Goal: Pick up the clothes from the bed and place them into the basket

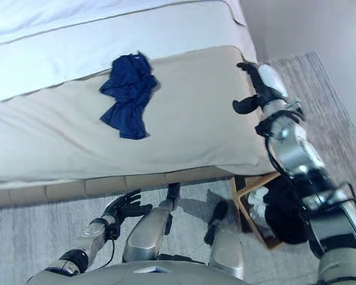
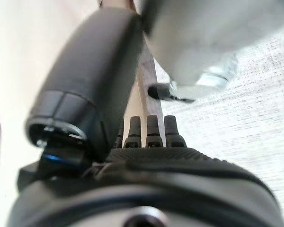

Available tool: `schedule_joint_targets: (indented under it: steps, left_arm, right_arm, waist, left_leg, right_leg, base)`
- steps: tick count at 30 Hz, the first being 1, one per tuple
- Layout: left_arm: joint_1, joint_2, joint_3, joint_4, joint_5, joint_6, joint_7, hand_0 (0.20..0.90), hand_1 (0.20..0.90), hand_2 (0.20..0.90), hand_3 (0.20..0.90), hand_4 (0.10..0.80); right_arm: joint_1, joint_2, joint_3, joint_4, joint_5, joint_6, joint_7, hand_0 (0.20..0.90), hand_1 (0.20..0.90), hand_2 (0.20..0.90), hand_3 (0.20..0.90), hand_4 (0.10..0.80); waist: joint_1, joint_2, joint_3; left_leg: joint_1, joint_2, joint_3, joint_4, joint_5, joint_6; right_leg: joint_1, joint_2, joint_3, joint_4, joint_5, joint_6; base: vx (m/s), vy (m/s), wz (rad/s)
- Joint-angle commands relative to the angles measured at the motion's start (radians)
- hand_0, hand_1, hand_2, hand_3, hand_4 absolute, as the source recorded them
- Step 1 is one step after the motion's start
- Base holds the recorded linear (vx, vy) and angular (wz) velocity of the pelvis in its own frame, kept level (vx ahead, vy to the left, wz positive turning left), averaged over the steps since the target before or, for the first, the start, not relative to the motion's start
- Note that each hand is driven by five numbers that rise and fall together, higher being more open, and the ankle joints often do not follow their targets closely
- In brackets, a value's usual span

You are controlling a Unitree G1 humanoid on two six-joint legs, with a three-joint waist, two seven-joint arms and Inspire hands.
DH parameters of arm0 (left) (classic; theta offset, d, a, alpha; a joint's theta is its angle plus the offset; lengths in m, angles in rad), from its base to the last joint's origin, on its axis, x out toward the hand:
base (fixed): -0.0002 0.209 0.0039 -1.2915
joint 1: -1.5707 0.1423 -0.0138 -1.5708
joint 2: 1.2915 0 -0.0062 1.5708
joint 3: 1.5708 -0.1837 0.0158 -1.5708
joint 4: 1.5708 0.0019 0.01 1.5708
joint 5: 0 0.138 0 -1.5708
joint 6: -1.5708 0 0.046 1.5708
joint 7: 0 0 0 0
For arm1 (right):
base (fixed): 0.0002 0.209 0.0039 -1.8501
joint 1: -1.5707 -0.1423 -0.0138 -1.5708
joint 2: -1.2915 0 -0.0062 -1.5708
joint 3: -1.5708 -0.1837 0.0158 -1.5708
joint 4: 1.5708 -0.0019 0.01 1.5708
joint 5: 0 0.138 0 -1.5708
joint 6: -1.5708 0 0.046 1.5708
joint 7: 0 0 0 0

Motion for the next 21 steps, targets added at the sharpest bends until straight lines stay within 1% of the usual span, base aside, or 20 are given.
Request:
schedule_joint_targets:
  steps: [1,3,5,8,9,11,12,16,17,18,20,21]
  left_arm:
    - [0.042,0.135,-0.025,0.013,-0.011,0.024,-0.022,0.900,0.900,0.900,0.900,0.800]
    - [0.028,0.144,-0.028,0.010,-0.030,0.015,-0.029,0.900,0.900,0.900,0.900,0.800]
    - [0.021,0.144,-0.026,0.007,-0.046,0.013,-0.030,0.900,0.900,0.900,0.900,0.800]
    - [0.021,0.136,-0.016,0.004,-0.068,-0.006,-0.038,0.900,0.900,0.900,0.900,0.800]
    - [0.026,0.133,-0.016,0.005,-0.080,-0.014,-0.038,0.900,0.900,0.900,0.900,0.800]
    - [0.032,0.129,-0.009,0.008,-0.087,-0.022,-0.047,0.900,0.900,0.900,0.900,0.800]
    - [0.039,0.121,-0.003,0.014,-0.088,-0.035,-0.056,0.900,0.900,0.900,0.900,0.800]
    - [0.057,0.105,0.001,0.036,-0.105,-0.068,-0.078,0.900,0.900,0.900,0.900,0.800]
    - [0.065,0.101,0.001,0.039,-0.110,-0.080,-0.085,0.900,0.900,0.900,0.900,0.800]
    - [0.069,0.100,0.001,0.040,-0.113,-0.085,-0.088,0.900,0.900,0.900,0.900,0.800]
    - [0.084,0.098,0.006,0.035,-0.118,-0.102,-0.104,0.900,0.900,0.900,0.900,0.800]
    - [0.092,0.100,0.007,0.027,-0.118,-0.109,-0.112,0.900,0.900,0.900,0.900,0.800]
  right_arm:
    - [-0.260,0.013,0.098,0.080,-0.088,-0.012,-0.083,0.900,0.900,0.900,0.900,0.800]
    - [-0.357,0.036,0.156,0.187,-0.203,0.028,-0.142,0.900,0.900,0.900,0.900,0.800]
    - [-0.423,0.042,0.192,0.249,-0.259,0.059,-0.185,0.900,0.900,0.900,0.900,0.800]
    - [-0.520,0.075,0.238,0.356,-0.247,0.137,-0.231,0.900,0.900,0.900,0.900,0.800]
    - [-0.541,0.082,0.247,0.389,-0.239,0.145,-0.245,0.900,0.900,0.900,0.900,0.800]
    - [-0.562,0.088,0.255,0.430,-0.242,0.151,-0.254,0.900,0.900,0.900,0.900,0.800]
    - [-0.590,0.098,0.261,0.478,-0.247,0.149,-0.281,0.900,0.900,0.900,0.900,0.800]
    - [-0.642,0.110,0.290,0.571,-0.264,0.208,-0.285,0.900,0.900,0.900,0.900,0.800]
    - [-0.650,0.114,0.296,0.593,-0.269,0.236,-0.265,0.900,0.900,0.900,0.900,0.800]
    - [-0.654,0.115,0.299,0.603,-0.276,0.245,-0.254,0.900,0.900,0.900,0.900,0.800]
    - [-0.663,0.118,0.317,0.660,-0.302,0.319,-0.149,0.900,0.900,0.900,0.900,0.800]
    - [-0.672,0.118,0.332,0.697,-0.313,0.362,-0.065,0.900,0.900,0.900,0.900,0.800]
  waist:
    - [0.123,-0.067,-0.007]
    - [0.178,-0.067,0.017]
    - [0.210,-0.062,0.033]
    - [0.269,-0.054,0.063]
    - [0.282,-0.049,0.070]
    - [0.297,-0.042,0.077]
    - [0.317,-0.033,0.086]
    - [0.344,-0.011,0.105]
    - [0.348,-0.004,0.108]
    - [0.349,-0.003,0.108]
    - [0.358,0.001,0.108]
    - [0.363,0.004,0.108]
  left_leg:
    - [-0.059,-0.055,0.001,0.093,-0.160,0.074]
    - [-0.097,-0.060,-0.019,0.088,-0.147,0.074]
    - [-0.123,-0.061,-0.027,0.087,-0.140,0.074]
    - [-0.182,-0.066,-0.046,0.088,-0.118,0.070]
    - [-0.197,-0.066,-0.050,0.089,-0.111,0.069]
    - [-0.213,-0.068,-0.055,0.087,-0.103,0.069]
    - [-0.237,-0.072,-0.061,0.091,-0.094,0.070]
    - [-0.281,-0.082,-0.065,0.113,-0.086,0.071]
    - [-0.289,-0.083,-0.066,0.121,-0.086,0.071]
    - [-0.295,-0.084,-0.065,0.125,-0.086,0.071]
    - [-0.313,-0.089,-0.067,0.136,-0.085,0.072]
    - [-0.324,-0.091,-0.069,0.139,-0.082,0.072]
  right_leg:
    - [-0.020,-0.025,0.002,0.121,-0.048,-0.008]
    - [-0.032,-0.043,-0.044,0.138,-0.034,-0.002]
    - [-0.041,-0.057,-0.079,0.150,-0.031,0.003]
    - [-0.067,-0.076,-0.138,0.175,-0.037,0.006]
    - [-0.075,-0.083,-0.157,0.188,-0.041,0.007]
    - [-0.084,-0.091,-0.176,0.203,-0.046,0.009]
    - [-0.099,-0.102,-0.196,0.225,-0.052,0.012]
    - [-0.135,-0.129,-0.223,0.280,-0.066,0.016]
    - [-0.142,-0.135,-0.225,0.295,-0.069,0.017]
    - [-0.145,-0.137,-0.224,0.300,-0.070,0.018]
    - [-0.151,-0.143,-0.223,0.311,-0.071,0.019]
    - [-0.158,-0.148,-0.225,0.322,-0.070,0.022]
  base:
    - [0.017,0.037,0.71]
    - [-0.049,0.095,0.65]
    - [-0.040,0.082,0.49]
    - [-0.067,0.102,0.38]
    - [-0.024,0.080,0.28]
    - [-0.019,0.085,0.30]
    - [-0.028,0.095,0.32]
    - [-0.018,0.089,0.26]
    - [0.000,0.057,0.26]
    - [0.008,0.052,0.20]
    - [0.014,0.019,0.14]
    - [0.020,0.001,0.12]
